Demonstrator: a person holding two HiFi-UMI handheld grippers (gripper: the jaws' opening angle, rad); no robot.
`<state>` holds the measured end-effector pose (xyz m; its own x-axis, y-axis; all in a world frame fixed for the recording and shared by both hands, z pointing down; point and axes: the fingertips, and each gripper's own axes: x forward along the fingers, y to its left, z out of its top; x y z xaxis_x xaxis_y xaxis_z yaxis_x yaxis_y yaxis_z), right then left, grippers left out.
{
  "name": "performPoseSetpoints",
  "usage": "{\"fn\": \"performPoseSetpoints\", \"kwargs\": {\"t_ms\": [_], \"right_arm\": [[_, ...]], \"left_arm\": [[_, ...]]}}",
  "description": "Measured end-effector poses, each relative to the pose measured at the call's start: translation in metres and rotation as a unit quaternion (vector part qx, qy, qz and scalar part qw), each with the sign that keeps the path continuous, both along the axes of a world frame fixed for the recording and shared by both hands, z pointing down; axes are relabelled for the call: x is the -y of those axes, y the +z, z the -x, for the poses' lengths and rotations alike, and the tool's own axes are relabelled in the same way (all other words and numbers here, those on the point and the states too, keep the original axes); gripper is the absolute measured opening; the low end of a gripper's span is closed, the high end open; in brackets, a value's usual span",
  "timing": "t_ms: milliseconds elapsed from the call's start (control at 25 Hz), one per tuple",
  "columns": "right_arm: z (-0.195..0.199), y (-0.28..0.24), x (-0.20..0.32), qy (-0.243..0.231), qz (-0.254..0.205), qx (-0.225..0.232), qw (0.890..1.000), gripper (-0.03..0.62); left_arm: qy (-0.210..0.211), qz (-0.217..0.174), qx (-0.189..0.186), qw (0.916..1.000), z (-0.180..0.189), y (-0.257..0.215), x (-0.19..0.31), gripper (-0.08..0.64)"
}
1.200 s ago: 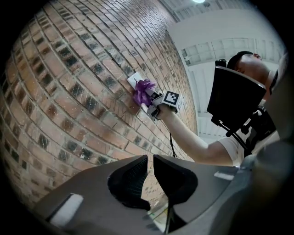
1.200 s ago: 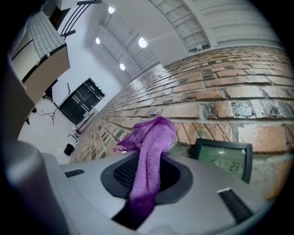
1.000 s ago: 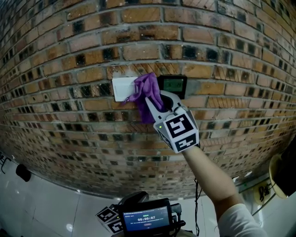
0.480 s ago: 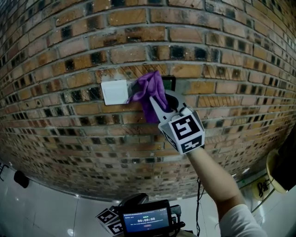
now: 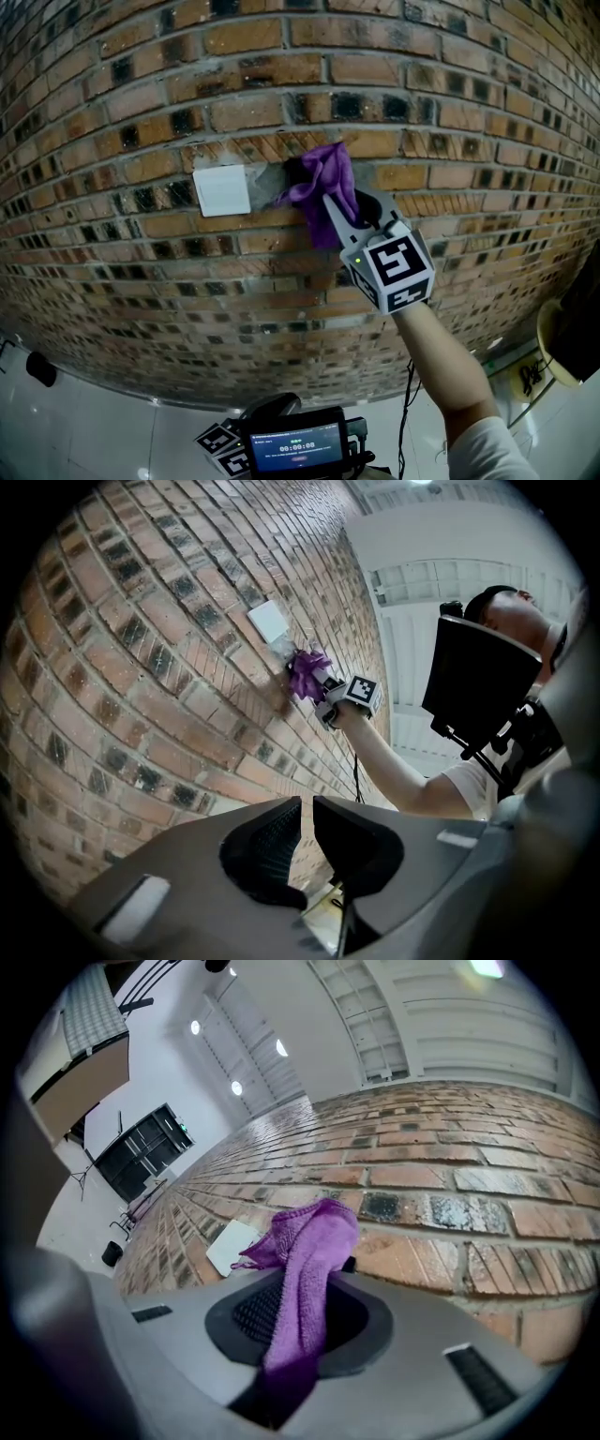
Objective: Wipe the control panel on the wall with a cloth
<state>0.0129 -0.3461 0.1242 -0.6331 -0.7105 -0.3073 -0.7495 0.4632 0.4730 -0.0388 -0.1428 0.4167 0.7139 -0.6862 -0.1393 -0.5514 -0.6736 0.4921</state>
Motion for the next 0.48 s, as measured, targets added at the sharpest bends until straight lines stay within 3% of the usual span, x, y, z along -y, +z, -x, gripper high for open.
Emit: {"fn": "performPoseSetpoints", "kwargs": {"t_ms": [480], "right_arm": [[-0.038, -0.002, 0.005, 0.028, 0.0, 0.012, 1.0, 0.081]], "left_arm": [[0.006, -0.001, 0.001, 1.0, -0.004, -0.001, 0.001, 0.034]]}}
